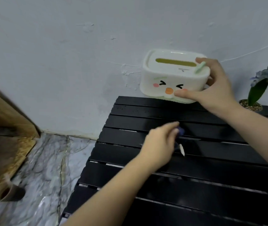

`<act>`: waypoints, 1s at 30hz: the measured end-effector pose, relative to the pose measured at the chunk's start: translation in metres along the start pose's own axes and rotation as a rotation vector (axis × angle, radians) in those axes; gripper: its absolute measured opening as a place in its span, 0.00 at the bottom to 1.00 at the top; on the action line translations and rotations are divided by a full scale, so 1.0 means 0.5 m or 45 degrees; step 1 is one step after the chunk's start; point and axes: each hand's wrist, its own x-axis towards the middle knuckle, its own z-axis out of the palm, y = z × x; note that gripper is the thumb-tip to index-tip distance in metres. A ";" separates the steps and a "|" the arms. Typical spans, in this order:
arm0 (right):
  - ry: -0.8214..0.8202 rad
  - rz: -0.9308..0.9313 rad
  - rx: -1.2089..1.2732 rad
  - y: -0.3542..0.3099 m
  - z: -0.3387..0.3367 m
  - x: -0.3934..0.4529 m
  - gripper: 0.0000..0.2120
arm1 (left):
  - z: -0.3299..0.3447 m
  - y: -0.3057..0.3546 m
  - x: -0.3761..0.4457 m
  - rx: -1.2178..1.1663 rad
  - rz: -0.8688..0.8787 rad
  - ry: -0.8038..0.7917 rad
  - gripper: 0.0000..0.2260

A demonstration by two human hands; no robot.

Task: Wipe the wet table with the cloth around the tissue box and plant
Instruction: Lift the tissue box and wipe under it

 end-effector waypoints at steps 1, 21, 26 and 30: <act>-0.004 -0.021 -0.011 -0.010 -0.008 0.005 0.40 | -0.021 -0.006 0.017 -0.143 -0.092 0.079 0.15; -0.047 -0.071 -0.062 -0.027 -0.054 0.032 0.42 | 0.069 -0.056 0.237 0.657 -0.051 0.059 0.16; -0.068 -0.054 -0.083 -0.042 -0.055 0.024 0.42 | 0.201 0.059 0.214 0.308 0.164 -0.220 0.17; -0.048 -0.061 -0.080 -0.052 -0.045 0.014 0.42 | 0.168 0.055 0.218 -0.363 -0.038 -0.125 0.13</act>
